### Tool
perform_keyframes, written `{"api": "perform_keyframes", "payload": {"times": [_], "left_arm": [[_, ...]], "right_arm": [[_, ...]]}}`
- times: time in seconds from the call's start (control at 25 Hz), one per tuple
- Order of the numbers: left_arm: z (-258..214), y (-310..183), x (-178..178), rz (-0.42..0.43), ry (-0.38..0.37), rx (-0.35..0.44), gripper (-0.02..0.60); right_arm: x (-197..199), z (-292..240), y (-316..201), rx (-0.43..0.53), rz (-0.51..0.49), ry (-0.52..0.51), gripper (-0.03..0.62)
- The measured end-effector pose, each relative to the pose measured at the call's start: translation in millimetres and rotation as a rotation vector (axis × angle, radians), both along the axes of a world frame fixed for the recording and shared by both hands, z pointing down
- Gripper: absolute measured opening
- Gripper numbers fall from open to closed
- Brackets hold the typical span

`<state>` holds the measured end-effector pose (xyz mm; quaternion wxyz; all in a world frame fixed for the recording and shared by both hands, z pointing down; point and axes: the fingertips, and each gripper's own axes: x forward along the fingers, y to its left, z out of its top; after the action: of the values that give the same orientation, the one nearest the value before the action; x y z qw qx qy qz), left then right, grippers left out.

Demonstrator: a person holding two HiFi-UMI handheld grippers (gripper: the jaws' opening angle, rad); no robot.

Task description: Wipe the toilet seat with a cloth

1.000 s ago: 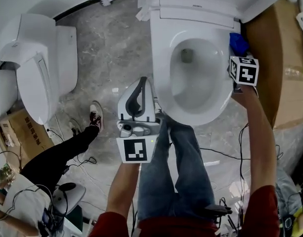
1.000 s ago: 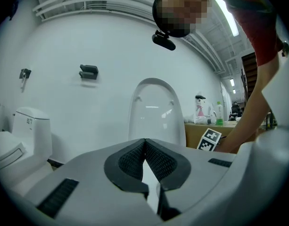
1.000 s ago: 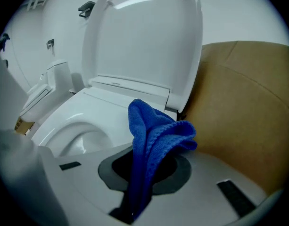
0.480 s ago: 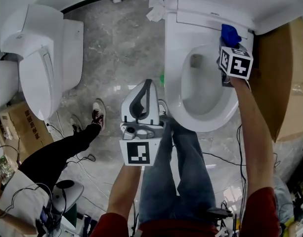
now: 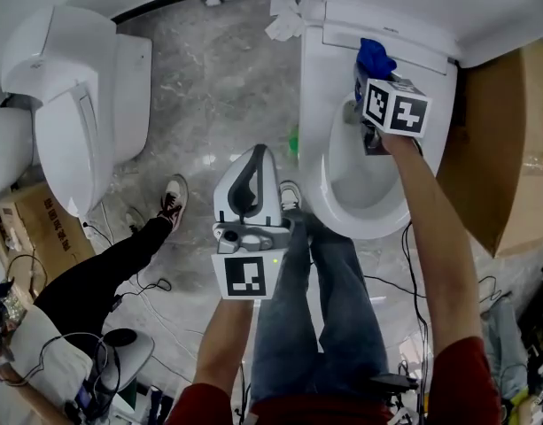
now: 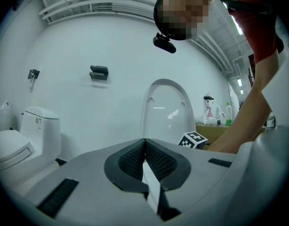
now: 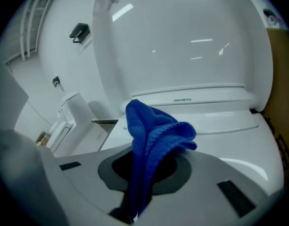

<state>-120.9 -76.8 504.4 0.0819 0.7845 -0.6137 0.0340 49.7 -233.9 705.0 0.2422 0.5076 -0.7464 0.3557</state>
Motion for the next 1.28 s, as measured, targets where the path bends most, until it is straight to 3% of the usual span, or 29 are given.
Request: {"api": "perform_keyframes", "payload": {"times": [0.16,0.4,0.68,1.0,1.28], "left_arm": [[-6.9,-4.5,0.7,-0.007,0.014,0.010,0.015],[-27.6,-14.4,9.9,-0.036,0.024,0.017,0.015],[-114.8,-20.5,25.7,-0.035,0.071,0.036,0.015],[-248.9,-9.9,46.2,0.006,0.096,0.079,0.015],[-356.0,28.9,56.1,-0.027,0.062,0.133,0.017]], "right_arm": [[-9.2,-8.6,1.7,0.007,-0.006,-0.101,0.055],[-2.1,-78.1,24.5,0.201,0.010,-0.189,0.055],[10.5,-240.9,79.6,0.431,-0.015,-0.153,0.056],[25.7,-457.5,128.5,0.723,-0.052,-0.078,0.055],[55.7,-583.7,186.0,0.835,-0.018,-0.108,0.055]]}}
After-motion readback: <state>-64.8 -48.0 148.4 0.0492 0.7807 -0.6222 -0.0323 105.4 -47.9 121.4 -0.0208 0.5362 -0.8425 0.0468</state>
